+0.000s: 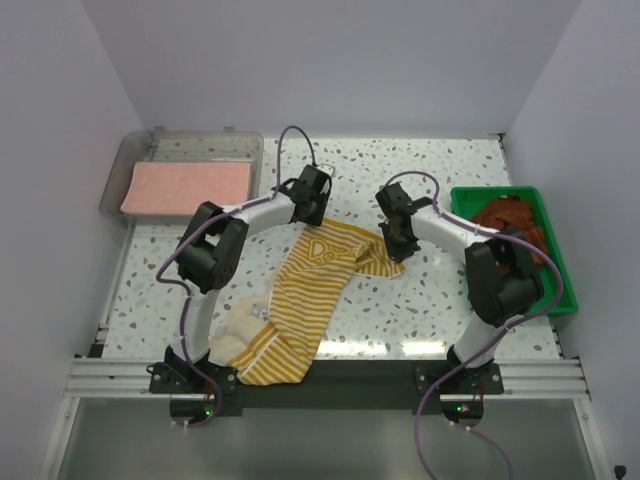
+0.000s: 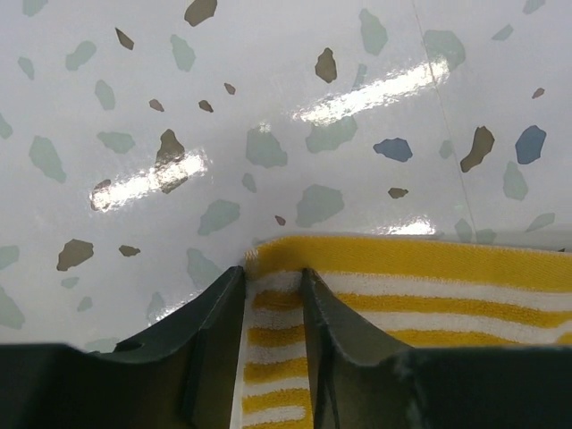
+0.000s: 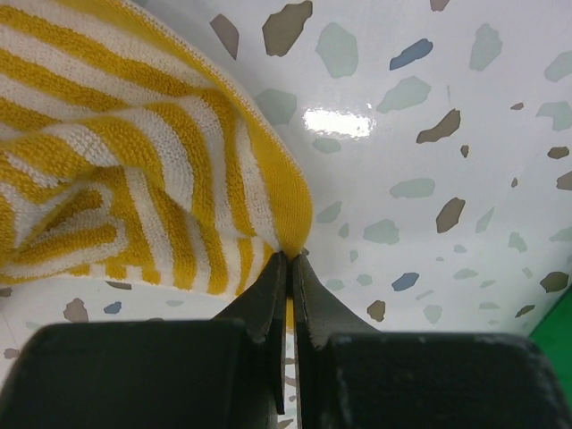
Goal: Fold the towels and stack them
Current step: Flatten out the crumpled towel
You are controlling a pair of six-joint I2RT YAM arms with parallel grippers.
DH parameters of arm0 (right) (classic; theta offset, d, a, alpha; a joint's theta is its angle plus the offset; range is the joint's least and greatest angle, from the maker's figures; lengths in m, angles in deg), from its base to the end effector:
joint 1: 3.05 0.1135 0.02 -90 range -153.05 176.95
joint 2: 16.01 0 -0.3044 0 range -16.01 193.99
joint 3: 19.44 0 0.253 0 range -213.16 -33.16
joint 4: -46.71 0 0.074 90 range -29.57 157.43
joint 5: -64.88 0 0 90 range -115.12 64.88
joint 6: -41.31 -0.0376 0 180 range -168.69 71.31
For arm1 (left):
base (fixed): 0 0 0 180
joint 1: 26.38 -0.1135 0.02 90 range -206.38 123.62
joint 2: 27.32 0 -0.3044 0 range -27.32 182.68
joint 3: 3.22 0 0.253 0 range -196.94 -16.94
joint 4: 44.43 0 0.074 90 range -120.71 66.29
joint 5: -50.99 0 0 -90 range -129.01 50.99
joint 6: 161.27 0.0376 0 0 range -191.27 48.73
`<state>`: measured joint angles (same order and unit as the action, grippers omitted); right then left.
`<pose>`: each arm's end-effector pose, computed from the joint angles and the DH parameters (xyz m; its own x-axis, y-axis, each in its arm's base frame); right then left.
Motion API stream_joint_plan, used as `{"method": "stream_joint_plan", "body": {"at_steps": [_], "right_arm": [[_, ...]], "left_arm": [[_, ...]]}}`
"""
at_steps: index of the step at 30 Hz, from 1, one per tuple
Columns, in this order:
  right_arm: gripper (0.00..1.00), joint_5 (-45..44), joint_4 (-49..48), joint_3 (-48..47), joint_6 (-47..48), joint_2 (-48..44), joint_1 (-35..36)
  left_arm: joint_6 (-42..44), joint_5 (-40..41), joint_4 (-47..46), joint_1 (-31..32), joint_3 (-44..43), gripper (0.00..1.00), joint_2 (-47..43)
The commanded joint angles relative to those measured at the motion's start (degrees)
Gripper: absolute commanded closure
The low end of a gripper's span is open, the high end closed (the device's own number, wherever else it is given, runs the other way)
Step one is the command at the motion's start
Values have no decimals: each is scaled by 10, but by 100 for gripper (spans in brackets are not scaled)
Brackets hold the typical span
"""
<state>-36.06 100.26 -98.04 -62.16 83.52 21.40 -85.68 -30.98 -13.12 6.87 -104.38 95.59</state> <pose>0.3092 0.1327 0.2164 -0.9369 -0.1747 -0.3028 -0.1459 0.9825 -0.1155 0.4103 -0.2627 0.1864 -0.7650 0.2069 -0.6099 0.2915 0.9557 -0.0414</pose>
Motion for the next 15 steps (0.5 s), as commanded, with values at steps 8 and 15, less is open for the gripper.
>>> {"method": "stream_joint_plan", "body": {"at_steps": [8, 15], "right_arm": [[100, 9, -9, -6, -11, -20, 7], [100, -16, 18, -60, -12, -41, 7]], "left_arm": [[-33, 5, 47, 20, 32, 100, 51], [2, 49, 90, -19, -58, 100, -30]]}}
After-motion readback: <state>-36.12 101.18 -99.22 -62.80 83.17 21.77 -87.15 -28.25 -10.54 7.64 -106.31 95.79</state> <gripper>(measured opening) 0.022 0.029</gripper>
